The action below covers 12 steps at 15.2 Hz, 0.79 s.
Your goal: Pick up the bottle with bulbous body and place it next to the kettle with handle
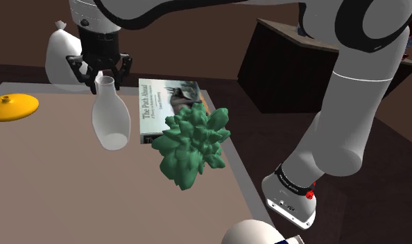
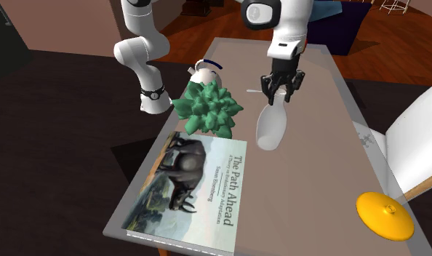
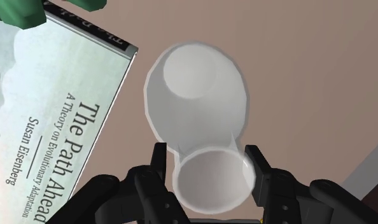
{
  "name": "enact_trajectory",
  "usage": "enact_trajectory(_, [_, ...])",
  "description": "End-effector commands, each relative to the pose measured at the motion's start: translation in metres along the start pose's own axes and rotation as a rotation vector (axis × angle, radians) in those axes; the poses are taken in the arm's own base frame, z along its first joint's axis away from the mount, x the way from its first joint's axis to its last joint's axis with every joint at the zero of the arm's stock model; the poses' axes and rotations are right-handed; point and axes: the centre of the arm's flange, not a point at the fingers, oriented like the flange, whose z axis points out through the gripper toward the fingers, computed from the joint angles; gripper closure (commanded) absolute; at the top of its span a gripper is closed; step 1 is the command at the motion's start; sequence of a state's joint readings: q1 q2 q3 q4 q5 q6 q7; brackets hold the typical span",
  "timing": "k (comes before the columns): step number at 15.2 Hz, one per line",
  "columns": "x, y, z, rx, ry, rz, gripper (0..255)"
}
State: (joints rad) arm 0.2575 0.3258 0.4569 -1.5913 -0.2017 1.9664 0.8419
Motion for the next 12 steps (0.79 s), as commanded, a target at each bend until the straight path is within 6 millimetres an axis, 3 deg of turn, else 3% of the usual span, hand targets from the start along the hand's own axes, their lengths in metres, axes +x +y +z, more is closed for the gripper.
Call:
enact_trajectory(1, [0.002, 0.0, -0.011, 0.0, 0.0, 0.0, 255])
enact_trajectory(12, [0.008, -0.002, -0.069, 0.0, 0.0, 0.0, 255])
